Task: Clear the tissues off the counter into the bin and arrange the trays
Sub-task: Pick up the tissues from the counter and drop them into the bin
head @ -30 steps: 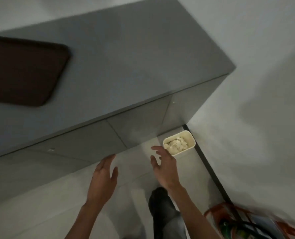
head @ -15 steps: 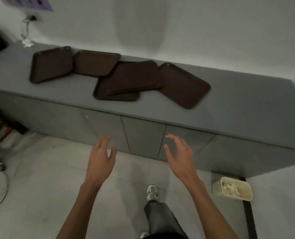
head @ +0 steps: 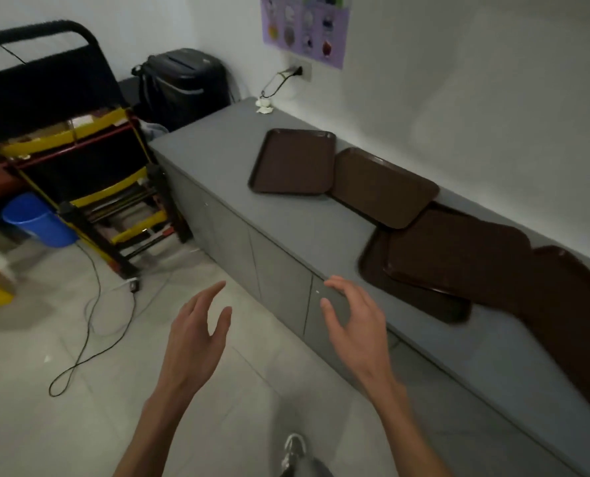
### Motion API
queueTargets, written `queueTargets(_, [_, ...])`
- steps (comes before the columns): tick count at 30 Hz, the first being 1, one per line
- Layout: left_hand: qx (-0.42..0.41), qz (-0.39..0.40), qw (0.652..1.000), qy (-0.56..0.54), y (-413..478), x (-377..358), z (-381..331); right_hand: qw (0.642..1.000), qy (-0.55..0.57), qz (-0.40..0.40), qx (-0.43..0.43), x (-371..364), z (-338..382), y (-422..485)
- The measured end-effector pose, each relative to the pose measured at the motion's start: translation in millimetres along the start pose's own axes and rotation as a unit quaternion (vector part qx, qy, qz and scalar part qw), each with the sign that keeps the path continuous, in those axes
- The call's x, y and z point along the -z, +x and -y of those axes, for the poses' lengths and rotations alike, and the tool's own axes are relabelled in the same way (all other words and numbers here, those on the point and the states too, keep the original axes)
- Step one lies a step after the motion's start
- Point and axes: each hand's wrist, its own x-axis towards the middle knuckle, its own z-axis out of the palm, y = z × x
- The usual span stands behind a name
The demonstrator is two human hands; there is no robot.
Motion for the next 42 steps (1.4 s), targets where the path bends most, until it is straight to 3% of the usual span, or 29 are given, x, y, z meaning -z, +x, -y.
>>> queueTargets(11, [0.082, -0.043, 0.996, 0.016, 210.2, 56.5, 120.7, 0.997, 0.011, 0.066, 0.031, -171.6, 43.2, 240.2])
queueTargets(24, [-0.024, 0.092, 0.994, 0.045, 546.6, 78.0, 235.9, 0.994, -0.050, 0.002, -0.095, -327.0, 65.8, 447.5])
queueTargets(31, [-0.075, 0.116, 0.990, 0.002, 710.7, 38.4, 264.3, 0.989, -0.088, 0.006, -0.123, -390.0, 38.7, 577.5])
queueTargets(42, [-0.136, 0.190, 0.972, 0.023, 903.7, 3.8, 296.3, 0.953, -0.210, 0.070, -0.209, -484.3, -38.3, 874.8])
